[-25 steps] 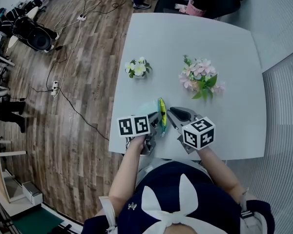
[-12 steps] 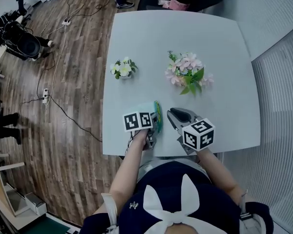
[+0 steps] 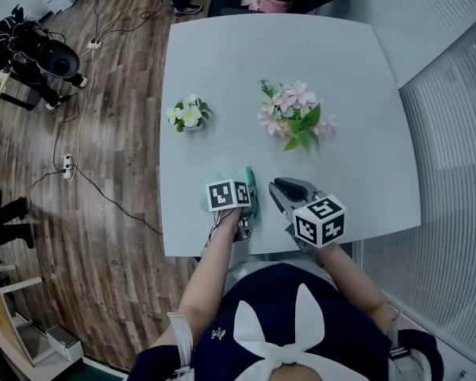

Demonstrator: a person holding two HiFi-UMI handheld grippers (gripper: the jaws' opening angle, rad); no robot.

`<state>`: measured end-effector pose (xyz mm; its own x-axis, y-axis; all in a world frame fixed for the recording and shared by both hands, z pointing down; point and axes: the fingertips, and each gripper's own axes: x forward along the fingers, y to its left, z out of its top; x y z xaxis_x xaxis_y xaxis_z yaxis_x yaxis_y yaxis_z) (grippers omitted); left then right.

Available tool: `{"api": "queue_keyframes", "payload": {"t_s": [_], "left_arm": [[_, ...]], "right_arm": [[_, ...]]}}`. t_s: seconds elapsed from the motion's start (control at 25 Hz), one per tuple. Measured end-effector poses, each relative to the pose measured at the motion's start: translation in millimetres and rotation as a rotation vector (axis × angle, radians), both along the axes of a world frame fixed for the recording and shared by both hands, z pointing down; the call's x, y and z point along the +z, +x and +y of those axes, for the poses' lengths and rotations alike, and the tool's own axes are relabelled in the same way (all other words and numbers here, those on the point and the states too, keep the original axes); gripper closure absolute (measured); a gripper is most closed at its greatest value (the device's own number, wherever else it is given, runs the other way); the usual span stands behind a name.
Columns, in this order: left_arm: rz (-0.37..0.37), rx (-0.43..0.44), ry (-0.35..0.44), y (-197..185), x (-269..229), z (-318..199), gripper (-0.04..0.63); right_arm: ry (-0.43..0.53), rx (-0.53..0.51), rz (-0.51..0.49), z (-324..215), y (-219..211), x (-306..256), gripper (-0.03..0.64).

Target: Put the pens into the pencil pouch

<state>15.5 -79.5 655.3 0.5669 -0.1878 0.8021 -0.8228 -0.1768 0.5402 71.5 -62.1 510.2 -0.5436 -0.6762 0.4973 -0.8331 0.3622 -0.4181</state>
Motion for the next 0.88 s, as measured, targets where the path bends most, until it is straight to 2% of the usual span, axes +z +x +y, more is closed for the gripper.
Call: {"api": "queue_keyframes", "payload": {"t_s": [0.16,0.32,0.48,0.6,0.72,0.88], "left_arm": [[-0.026,0.042,0.002,2,8,4,0.538],[-0.016,0.072,0.02,5,5,4,0.519],[0.021,0.117,0.026,13,-1,9,0.425],[0.027,0.136,0.057,12,-11,13,0.419],[0.026,0.123,0.115,5,-25,11,0.419],[0.026,0.061,0.19,-8,-49,5,0.419]], "right_arm": [[-0.005,0.014,0.004,5,3,3,0.557],[-0.009,0.033,0.005,8,7,5,0.558],[-0.009,0.045,0.008,11,11,6,0.557],[0.0,0.044,0.021,13,13,5,0.558],[0.013,0.04,0.031,14,13,3,0.557],[0.035,0.047,0.048,16,14,-3,0.56]]}}
